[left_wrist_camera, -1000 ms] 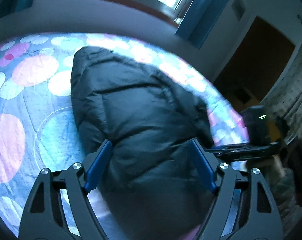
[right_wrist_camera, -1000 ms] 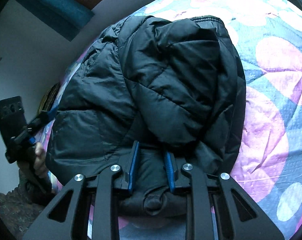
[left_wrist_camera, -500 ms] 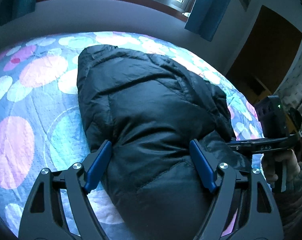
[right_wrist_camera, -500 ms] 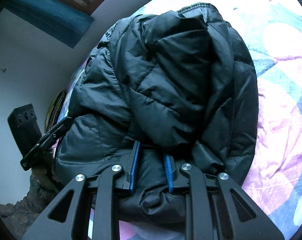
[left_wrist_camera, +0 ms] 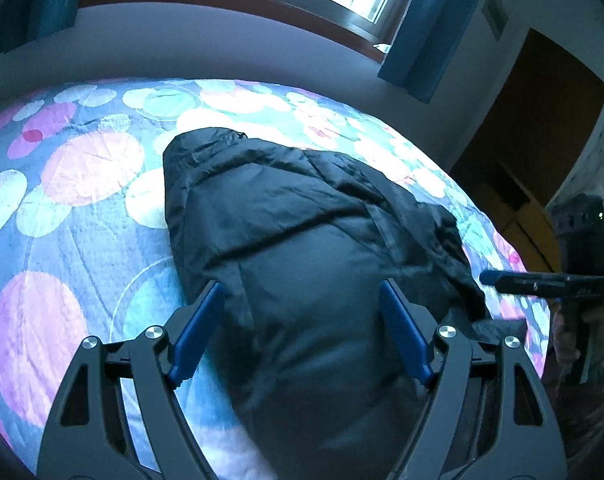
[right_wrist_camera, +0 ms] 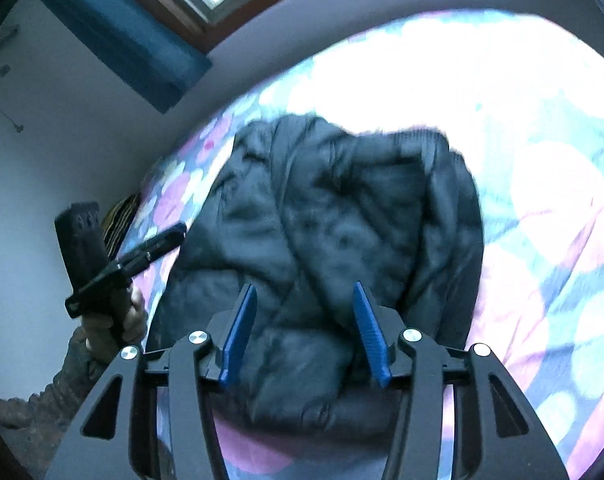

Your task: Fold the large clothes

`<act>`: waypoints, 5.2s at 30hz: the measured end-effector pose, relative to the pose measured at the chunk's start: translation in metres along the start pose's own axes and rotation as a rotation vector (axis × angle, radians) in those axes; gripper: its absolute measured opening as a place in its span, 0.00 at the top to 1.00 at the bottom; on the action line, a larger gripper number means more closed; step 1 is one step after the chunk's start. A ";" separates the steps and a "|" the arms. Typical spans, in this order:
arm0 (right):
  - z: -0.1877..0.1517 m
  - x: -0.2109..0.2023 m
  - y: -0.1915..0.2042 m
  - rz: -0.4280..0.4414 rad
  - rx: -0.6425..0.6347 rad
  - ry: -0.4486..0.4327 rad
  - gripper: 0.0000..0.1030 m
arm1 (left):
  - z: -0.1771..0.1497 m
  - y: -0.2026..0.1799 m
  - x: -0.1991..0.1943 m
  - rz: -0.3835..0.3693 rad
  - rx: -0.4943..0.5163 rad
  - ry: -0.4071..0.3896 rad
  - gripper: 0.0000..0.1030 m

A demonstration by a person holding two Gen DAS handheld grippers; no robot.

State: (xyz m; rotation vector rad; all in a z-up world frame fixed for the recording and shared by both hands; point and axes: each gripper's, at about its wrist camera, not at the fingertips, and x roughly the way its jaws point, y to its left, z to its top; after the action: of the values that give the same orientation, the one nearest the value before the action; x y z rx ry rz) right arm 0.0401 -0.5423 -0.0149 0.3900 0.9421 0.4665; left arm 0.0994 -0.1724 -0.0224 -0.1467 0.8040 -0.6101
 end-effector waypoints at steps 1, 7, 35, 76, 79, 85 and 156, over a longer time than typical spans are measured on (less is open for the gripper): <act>0.008 0.003 -0.003 0.011 0.001 -0.007 0.51 | 0.002 0.000 0.002 0.000 -0.004 0.001 0.24; 0.039 0.035 -0.036 0.016 0.052 0.036 0.51 | 0.010 0.000 0.022 0.004 -0.016 0.040 0.24; 0.006 0.041 -0.034 -0.096 0.061 0.013 0.47 | 0.001 -0.016 0.005 0.059 -0.007 0.053 0.23; -0.074 0.032 -0.016 -0.092 0.035 0.105 0.41 | -0.051 -0.044 -0.008 0.068 0.071 0.021 0.23; -0.077 0.030 -0.013 -0.097 0.037 0.098 0.40 | -0.051 -0.043 -0.010 0.064 0.064 0.019 0.23; -0.082 0.029 -0.008 -0.088 0.052 0.077 0.34 | -0.053 -0.036 -0.014 0.052 0.025 0.021 0.15; -0.012 0.134 0.009 0.066 0.120 0.051 0.08 | -0.037 0.103 -0.031 -0.030 -0.320 0.019 0.03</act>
State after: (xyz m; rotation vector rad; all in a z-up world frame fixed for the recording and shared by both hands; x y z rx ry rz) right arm 0.0956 -0.4616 -0.1071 0.5206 1.0119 0.4830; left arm 0.1040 -0.0672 -0.0642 -0.4460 0.9162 -0.5084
